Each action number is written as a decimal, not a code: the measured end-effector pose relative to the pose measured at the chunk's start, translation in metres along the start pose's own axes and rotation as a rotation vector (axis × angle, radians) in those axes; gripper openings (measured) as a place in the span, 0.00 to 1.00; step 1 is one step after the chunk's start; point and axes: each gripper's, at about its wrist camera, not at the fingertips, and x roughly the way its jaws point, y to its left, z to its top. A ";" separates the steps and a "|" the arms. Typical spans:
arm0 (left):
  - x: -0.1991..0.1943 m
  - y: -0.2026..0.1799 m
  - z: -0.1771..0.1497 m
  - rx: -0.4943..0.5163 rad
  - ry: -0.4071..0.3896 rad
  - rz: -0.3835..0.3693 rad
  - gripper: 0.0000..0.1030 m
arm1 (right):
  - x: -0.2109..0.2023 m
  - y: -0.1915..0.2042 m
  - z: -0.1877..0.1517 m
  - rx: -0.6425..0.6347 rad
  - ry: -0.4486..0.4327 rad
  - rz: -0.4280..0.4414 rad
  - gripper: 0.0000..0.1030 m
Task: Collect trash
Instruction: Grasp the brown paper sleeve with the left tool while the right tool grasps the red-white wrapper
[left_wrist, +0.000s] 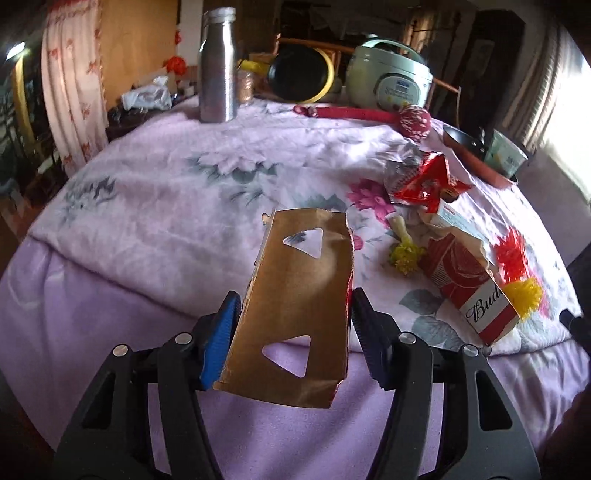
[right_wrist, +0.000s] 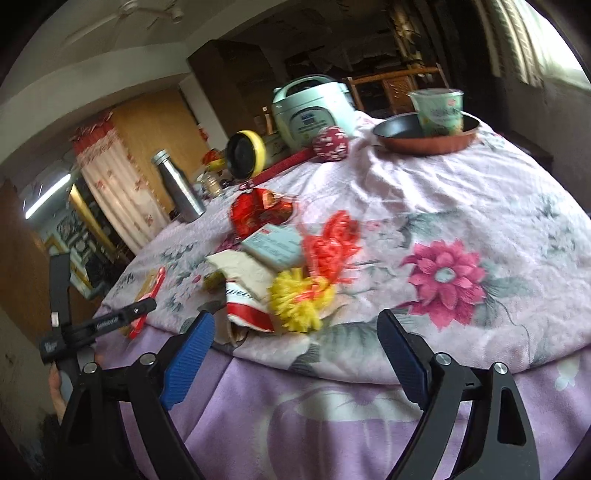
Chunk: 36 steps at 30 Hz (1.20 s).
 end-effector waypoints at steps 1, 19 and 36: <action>0.004 0.004 0.001 -0.022 0.022 -0.012 0.58 | 0.004 0.007 0.000 -0.015 0.019 0.022 0.81; -0.001 -0.006 0.004 0.025 -0.023 0.011 0.59 | 0.066 0.068 0.000 -0.168 0.173 0.053 0.16; 0.007 -0.019 0.000 0.090 0.025 0.035 0.58 | 0.069 0.065 0.002 -0.149 0.183 0.030 0.14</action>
